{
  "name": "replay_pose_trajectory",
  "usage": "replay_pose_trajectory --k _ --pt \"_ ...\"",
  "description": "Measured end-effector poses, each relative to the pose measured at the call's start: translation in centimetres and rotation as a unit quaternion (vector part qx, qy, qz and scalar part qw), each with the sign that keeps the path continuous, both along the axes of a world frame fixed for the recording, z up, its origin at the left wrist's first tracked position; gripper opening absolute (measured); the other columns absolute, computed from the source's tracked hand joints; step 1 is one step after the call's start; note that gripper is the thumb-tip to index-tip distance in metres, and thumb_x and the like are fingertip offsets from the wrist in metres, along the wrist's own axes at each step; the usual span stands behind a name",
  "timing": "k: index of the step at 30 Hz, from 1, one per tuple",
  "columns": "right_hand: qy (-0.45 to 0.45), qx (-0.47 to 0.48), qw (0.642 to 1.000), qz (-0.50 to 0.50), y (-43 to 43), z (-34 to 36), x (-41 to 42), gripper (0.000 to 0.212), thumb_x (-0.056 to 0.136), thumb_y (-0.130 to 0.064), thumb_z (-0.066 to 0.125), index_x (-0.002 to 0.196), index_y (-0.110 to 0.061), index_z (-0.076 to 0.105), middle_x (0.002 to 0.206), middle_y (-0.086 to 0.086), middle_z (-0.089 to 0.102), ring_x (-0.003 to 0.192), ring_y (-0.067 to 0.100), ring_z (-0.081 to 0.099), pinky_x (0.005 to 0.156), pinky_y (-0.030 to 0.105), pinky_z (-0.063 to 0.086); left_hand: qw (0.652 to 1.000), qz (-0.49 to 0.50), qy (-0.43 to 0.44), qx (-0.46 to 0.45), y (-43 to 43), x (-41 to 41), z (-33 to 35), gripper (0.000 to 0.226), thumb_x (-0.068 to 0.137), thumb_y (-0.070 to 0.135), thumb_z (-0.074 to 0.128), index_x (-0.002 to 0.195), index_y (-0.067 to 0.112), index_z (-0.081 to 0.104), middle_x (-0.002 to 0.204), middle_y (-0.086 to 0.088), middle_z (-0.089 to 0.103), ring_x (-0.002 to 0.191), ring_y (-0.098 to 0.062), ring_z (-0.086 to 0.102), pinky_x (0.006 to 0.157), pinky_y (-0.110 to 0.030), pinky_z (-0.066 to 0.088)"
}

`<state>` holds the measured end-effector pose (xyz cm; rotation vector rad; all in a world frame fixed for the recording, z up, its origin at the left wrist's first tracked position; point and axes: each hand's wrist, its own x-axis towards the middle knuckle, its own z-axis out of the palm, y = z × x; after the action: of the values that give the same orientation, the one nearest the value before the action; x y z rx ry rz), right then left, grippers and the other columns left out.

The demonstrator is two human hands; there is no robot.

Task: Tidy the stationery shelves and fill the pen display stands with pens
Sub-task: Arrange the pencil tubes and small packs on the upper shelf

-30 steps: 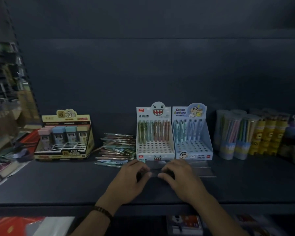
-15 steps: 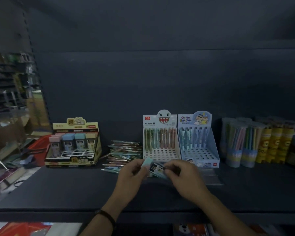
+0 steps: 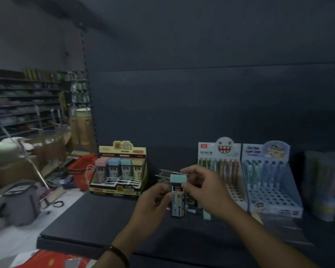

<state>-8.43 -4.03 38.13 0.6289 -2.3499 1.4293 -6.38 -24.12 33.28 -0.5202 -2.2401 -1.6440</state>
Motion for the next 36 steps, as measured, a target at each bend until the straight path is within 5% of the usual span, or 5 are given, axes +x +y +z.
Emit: replay_pose_trajectory --k 8,12,15,21,36 --pt "0.06 0.12 0.991 0.004 -6.8 3.0 -5.5 0.034 0.094 -0.019 0.075 0.123 -0.036 0.073 0.086 -0.007 0.069 0.076 0.01 0.068 0.075 0.031 0.059 0.955 0.216 0.072 -0.19 -9.7 -4.1 -3.0 0.032 0.099 0.028 0.071 0.121 0.049 0.06 0.129 0.024 0.05 0.115 -0.006 0.057 0.085 -0.022 0.055" --pt "0.076 0.126 0.989 -0.007 -10.4 3.9 -9.1 0.032 0.094 -0.02 0.072 0.122 -0.034 0.074 0.084 -0.012 0.07 0.08 0.006 0.067 0.076 0.033 0.06 0.902 0.29 0.001 -0.32 -12.9 -5.1 -5.2 0.073 0.091 0.056 0.069 0.154 0.054 0.031 0.163 0.002 0.016 0.149 -0.034 0.022 0.116 -0.05 0.037" --pt "0.07 0.113 0.991 -0.01 -13.4 3.9 -11.3 0.028 0.091 -0.021 0.071 0.115 -0.036 0.075 0.083 -0.013 0.07 0.091 0.015 0.067 0.077 0.038 0.061 0.899 0.287 -0.032 -0.33 -12.7 -5.1 -5.9 0.085 0.087 0.075 0.055 0.156 0.061 0.009 0.169 0.002 -0.006 0.155 -0.031 0.004 0.124 -0.053 0.025" --pt "0.065 0.097 0.993 -0.005 -18.5 2.5 -14.0 0.021 0.095 -0.015 0.069 0.107 -0.032 0.071 0.096 -0.013 0.071 0.079 0.011 0.071 0.065 0.031 0.063 0.899 0.267 -0.068 -0.34 -13.1 -5.8 -6.0 0.09 0.08 0.073 0.054 0.154 0.066 0.004 0.168 0.005 0.004 0.155 -0.029 0.003 0.126 -0.048 0.026" --pt "0.073 0.137 0.988 -0.006 -20.3 -0.6 -17.1 0.021 0.093 -0.015 0.068 0.103 -0.033 0.065 0.107 -0.014 0.07 0.095 0.006 0.067 0.08 0.032 0.062 0.89 0.282 -0.043 -0.354 -12.8 -5.9 -6.2 0.093 0.075 0.066 0.052 0.157 0.06 0.007 0.163 0.003 0.009 0.151 -0.023 0.004 0.124 -0.04 0.027"
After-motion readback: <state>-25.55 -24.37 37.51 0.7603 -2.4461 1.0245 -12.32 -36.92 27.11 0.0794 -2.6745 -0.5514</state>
